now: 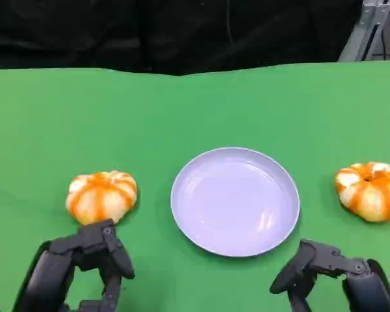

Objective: Grasp the bread from the table and place it into the plate.

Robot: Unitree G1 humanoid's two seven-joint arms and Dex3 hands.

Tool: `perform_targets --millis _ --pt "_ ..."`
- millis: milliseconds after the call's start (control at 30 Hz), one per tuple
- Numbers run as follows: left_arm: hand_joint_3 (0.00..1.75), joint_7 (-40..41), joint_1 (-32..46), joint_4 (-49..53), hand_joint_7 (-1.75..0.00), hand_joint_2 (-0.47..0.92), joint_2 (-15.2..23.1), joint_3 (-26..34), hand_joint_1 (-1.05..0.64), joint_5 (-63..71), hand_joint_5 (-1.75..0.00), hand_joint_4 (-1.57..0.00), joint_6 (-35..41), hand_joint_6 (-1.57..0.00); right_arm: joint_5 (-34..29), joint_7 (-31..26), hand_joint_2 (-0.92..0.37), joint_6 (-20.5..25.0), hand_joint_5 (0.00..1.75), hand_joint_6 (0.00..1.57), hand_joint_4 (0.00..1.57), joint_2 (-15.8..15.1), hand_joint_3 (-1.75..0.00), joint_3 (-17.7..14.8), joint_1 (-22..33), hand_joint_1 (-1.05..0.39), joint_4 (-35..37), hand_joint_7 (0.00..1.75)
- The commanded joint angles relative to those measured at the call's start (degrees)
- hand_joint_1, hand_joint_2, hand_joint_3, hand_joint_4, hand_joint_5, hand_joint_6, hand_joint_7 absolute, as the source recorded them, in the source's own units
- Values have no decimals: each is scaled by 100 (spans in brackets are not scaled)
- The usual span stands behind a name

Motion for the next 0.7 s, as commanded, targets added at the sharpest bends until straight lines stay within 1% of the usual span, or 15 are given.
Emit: perform_targets --millis 33,267,500,600,633,667,700 --pt "163 1 -5 77 -153 19 61 34 7 19 -173 -90 -110 -87 -1 -55 -20 -29 150 90 86 -15 -145 1 35 8 -26 125" --pt "162 5 -22 81 -153 20 72 39 9 41 -173 -90 -122 -87 -11 -53 -20 -27 149 90 86 -24 -145 -4 27 8 -32 124" --pt "160 8 -42 21 -150 21 67 41 2 28 -172 -88 49 -86 -24 -56 -22 -33 150 89 86 -30 -143 -7 1 7 -17 124" --pt "148 23 -83 -104 -140 29 108 44 2 134 -164 -82 348 -80 2 -60 -22 -42 150 89 86 -21 -143 -10 -13 7 1 124" --pt "140 24 -93 -133 -135 33 115 46 2 160 -160 -81 407 -79 5 -60 -22 -43 150 89 86 -21 -143 -10 -14 6 3 124" --pt "137 18 -123 -188 -133 35 131 49 2 185 -158 -80 551 -78 -1 -65 -22 -46 150 89 86 -21 -143 -11 -16 6 3 125" --pt "123 13 -146 -275 -120 41 156 46 1 241 -149 -74 754 -69 4 -65 -22 -47 150 89 86 -20 -143 -11 -18 7 5 125"
